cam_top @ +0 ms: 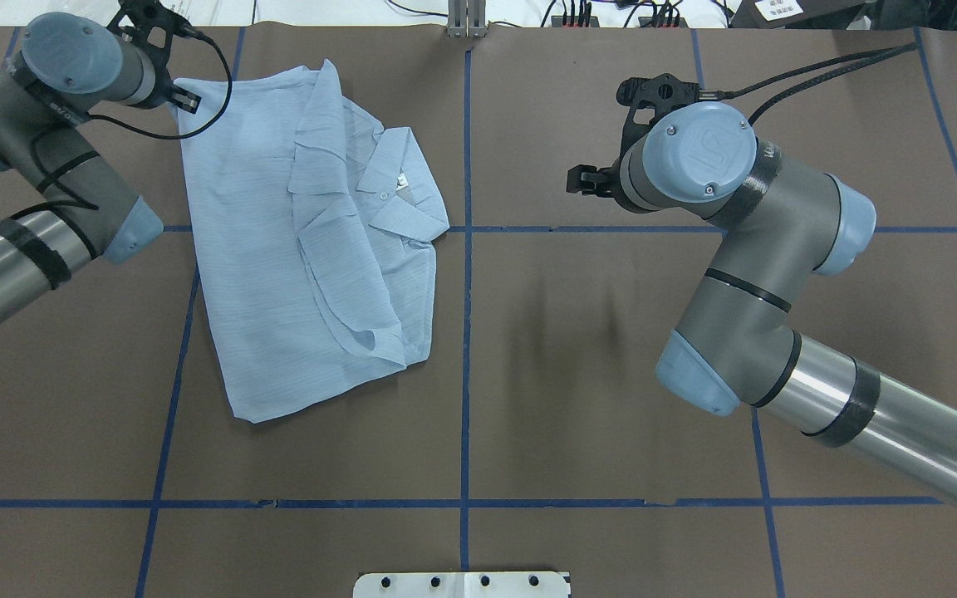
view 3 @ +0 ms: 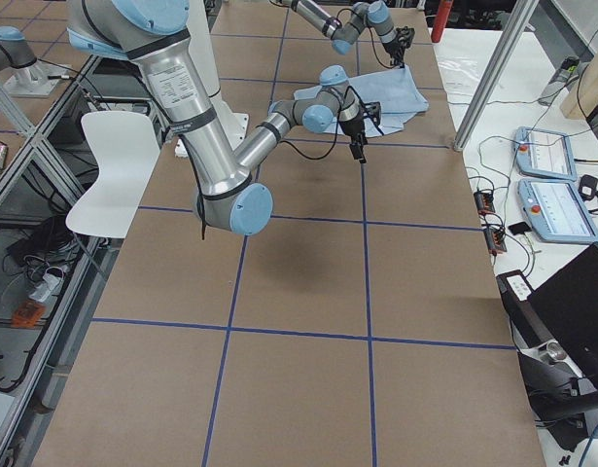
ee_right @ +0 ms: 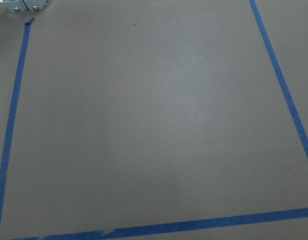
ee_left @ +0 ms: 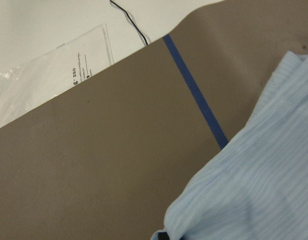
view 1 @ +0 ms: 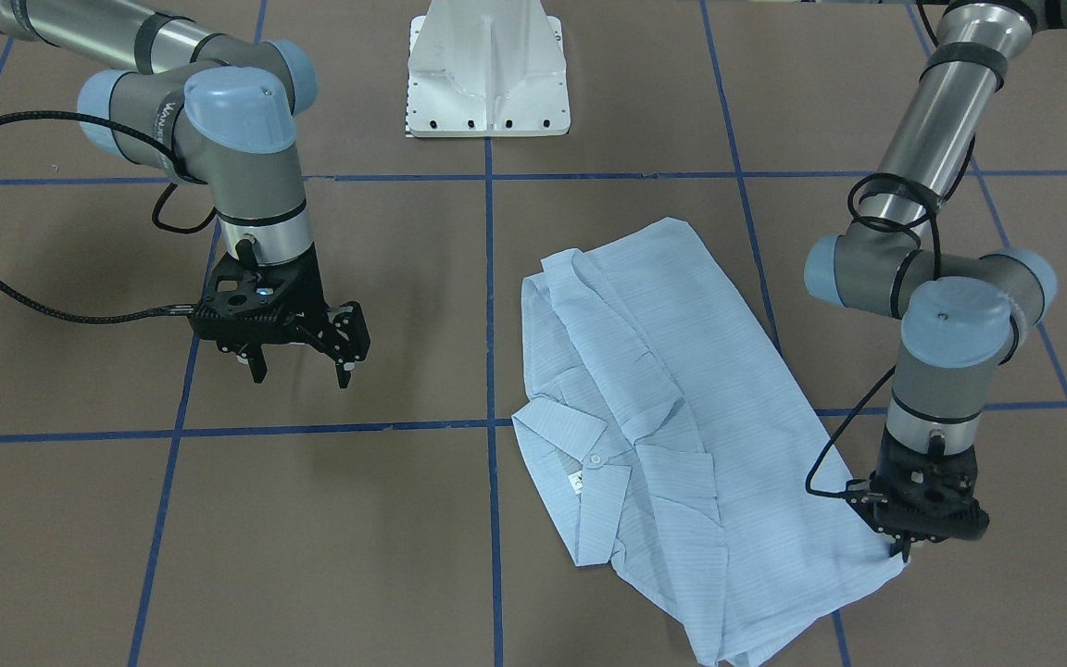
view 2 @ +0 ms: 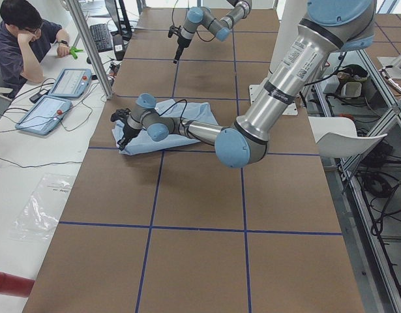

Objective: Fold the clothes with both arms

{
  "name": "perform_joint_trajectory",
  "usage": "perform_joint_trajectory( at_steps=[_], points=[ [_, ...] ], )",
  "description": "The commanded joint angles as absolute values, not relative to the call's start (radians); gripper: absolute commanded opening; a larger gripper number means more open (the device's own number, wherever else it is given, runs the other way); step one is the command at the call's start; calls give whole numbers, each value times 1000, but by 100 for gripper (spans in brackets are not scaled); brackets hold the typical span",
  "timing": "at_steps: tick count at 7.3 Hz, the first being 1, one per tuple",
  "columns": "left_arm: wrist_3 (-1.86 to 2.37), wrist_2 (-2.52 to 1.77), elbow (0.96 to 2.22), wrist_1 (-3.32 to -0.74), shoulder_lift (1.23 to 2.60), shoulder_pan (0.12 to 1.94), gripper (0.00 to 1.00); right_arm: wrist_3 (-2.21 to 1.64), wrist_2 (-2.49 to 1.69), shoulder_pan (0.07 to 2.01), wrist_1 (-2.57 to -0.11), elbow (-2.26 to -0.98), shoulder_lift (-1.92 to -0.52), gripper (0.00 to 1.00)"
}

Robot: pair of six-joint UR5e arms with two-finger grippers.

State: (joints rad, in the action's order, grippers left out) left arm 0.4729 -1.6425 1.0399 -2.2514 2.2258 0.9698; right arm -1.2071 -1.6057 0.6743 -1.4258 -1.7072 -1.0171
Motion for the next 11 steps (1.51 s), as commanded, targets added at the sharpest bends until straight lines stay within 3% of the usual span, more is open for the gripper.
perform_joint_trajectory(
  at_steps=[1,4,5,9,11],
  points=[
    [419,-1643,1012,-2316,2232,983,99,-1282,-1603,649,-1420,-1663,-962,100],
    [413,-1729,1060,-2431,2165,1000,100,-1602,-1495,585,-1387,-1273,-605,97],
    [414,-1735,1084,-2431,2139,999,100,-1693,-1465,557,-1320,-1187,-554,97],
    [419,-1735,1098,-2433,2126,1000,100,-1848,-1359,482,-1155,-941,-459,89],
    [420,-1735,1103,-2437,2125,1000,100,-1848,-1350,468,-1155,-928,-460,89]
  ],
)
